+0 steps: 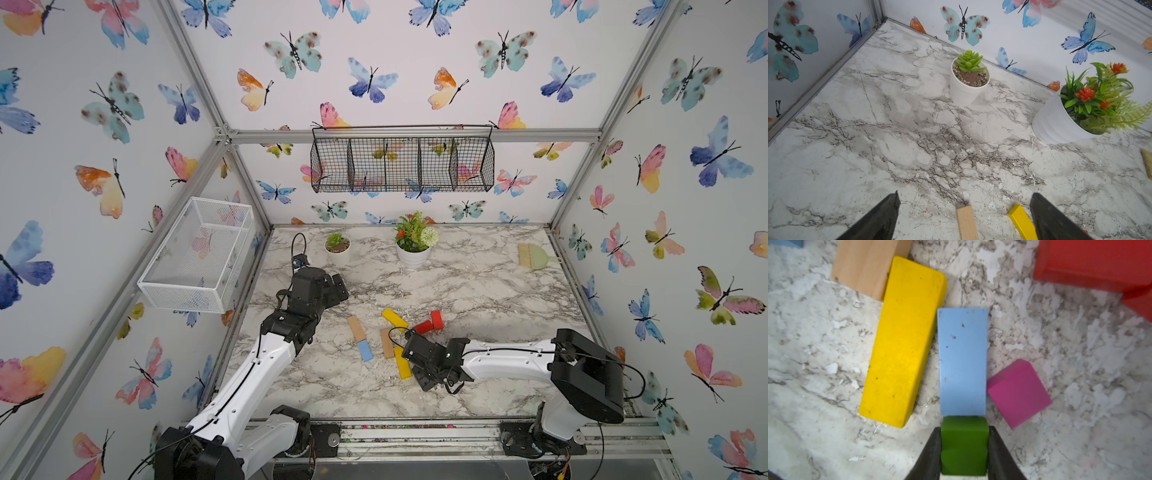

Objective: Assemble the letter v with building blocks
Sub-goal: Pick up the building block from the center of the board.

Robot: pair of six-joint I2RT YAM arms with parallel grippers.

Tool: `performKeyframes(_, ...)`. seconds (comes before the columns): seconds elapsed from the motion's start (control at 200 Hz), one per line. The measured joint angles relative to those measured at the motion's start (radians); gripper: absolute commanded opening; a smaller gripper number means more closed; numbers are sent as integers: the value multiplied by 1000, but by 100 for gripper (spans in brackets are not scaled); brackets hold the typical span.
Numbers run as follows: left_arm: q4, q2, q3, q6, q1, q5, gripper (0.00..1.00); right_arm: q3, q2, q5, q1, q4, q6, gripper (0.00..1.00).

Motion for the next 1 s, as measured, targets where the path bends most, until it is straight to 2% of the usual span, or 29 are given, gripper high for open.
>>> performKeyframes(0.435,0,-16,0,0,0,6,98,28,-93,24,0,-57,-17,26)
performKeyframes(0.701,0,-19,0,0,0,6,98,62,-91,27,0,-56,-37,25)
performKeyframes(1.001,0,-25,0,0,0,6,98,225,0,17,0,-31,-104,25)
